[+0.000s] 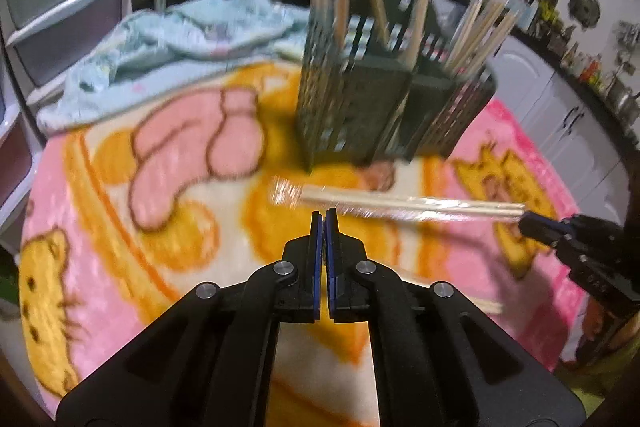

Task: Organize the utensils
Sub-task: 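Close the right tool on a wrapped chopstick while the left tool closes on another, then lift the chopsticks with both tools and carry them above the caddy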

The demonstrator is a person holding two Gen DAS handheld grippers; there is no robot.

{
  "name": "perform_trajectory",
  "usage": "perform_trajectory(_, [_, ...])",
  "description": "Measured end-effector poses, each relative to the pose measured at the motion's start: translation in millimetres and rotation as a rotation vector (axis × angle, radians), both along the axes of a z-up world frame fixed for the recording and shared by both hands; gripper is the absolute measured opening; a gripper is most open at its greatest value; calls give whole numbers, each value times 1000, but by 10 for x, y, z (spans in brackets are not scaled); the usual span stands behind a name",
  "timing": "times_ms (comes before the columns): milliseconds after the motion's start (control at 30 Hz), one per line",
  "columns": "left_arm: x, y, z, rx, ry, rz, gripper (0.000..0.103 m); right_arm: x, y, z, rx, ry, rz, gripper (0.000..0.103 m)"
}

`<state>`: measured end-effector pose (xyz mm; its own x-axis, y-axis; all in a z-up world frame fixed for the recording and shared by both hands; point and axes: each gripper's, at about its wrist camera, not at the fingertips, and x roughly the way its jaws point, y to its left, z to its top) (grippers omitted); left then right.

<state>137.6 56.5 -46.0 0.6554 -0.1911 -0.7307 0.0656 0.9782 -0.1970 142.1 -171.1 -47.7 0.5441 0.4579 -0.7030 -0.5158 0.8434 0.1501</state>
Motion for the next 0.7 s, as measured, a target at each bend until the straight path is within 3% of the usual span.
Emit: perform_trajectory(700, [-1,-318,973,-62,-236,-104,0,-126,97,925,48,-242,65,0])
